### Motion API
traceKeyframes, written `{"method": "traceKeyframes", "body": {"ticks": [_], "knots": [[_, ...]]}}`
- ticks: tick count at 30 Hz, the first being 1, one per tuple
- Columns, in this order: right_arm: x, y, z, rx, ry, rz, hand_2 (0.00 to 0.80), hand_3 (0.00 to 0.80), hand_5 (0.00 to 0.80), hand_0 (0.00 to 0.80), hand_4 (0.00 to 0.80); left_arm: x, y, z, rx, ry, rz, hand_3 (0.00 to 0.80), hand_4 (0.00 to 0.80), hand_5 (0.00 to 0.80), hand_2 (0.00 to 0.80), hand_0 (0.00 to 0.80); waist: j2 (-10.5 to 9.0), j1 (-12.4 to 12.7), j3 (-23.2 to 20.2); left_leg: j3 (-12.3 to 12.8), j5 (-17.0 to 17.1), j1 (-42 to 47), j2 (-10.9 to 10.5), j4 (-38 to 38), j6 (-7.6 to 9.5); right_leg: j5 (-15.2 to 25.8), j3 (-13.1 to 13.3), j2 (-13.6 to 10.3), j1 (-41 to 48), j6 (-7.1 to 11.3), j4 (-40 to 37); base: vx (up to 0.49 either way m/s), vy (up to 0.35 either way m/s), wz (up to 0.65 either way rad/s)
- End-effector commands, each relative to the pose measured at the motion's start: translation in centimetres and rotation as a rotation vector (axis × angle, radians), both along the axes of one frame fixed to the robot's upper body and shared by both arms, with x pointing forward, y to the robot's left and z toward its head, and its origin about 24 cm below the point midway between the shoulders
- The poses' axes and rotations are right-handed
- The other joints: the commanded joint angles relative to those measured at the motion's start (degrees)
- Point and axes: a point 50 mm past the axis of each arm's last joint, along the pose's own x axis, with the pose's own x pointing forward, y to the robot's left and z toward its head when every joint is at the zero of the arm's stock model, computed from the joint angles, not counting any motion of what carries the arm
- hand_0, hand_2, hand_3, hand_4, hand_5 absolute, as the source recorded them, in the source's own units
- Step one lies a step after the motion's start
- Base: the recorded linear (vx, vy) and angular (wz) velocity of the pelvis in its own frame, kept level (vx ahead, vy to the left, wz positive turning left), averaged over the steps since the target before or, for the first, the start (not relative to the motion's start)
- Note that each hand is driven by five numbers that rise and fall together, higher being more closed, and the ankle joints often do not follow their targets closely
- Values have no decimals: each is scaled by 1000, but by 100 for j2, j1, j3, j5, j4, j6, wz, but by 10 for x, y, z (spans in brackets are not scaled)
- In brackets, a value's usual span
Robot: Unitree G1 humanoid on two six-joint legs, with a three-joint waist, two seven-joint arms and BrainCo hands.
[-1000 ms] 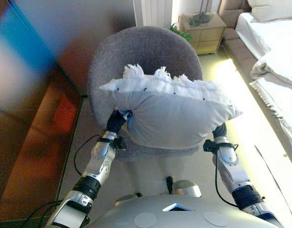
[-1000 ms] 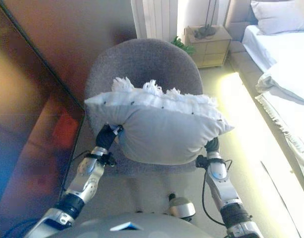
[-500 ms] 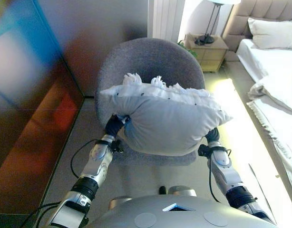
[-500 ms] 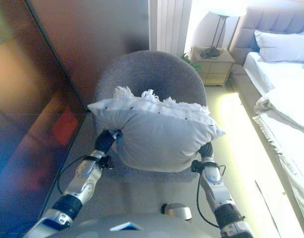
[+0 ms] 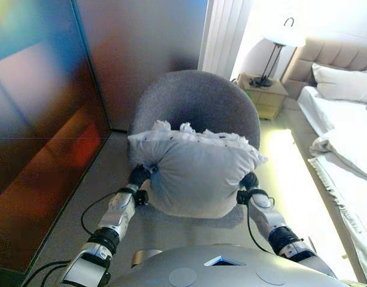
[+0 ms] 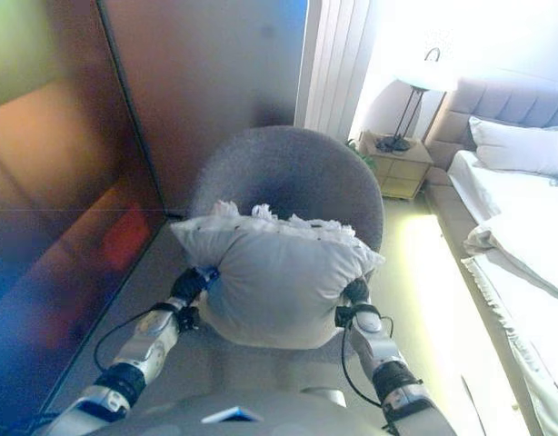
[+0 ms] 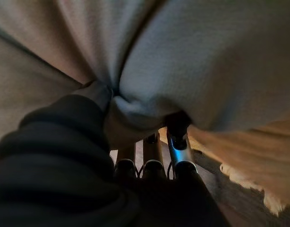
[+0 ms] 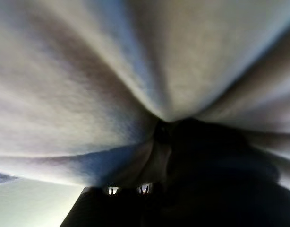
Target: Pick up the cushion and take it to the sofa
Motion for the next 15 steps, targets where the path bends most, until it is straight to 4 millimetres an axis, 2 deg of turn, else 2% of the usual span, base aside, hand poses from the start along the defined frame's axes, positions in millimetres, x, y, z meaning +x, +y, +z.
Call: {"method": "traceKeyframes", "body": {"ticks": [1,5,11,15], "knots": [[68,24,47,64,-253,73,800,800,800,800,800,62,-61,43,-64,-245,-213,800,800,800,800,800,214,119,174,-140,-410,-687,119,615,221,48,68,-282,-554,669,295,-50,-7,2],[77,20,50,48,-261,66,800,800,800,800,800,72,-65,52,-58,-277,-239,800,800,800,800,800,248,147,407,-237,-286,-939,107,683,200,130,58,-314,-788,666,397,-2,1,0],[72,17,44,39,-225,87,800,800,800,800,800,73,-60,50,-13,-277,-231,800,800,800,800,800,216,132,493,-337,-201,-1164,56,858,164,155,8,-372,-997,663,575,68,11,0],[72,12,47,25,-259,94,800,800,800,800,800,78,-57,56,-30,-324,-169,800,800,800,800,800,270,70,491,-407,-201,-1212,-10,805,158,72,8,-379,-1052,621,593,29,75,0]]}}
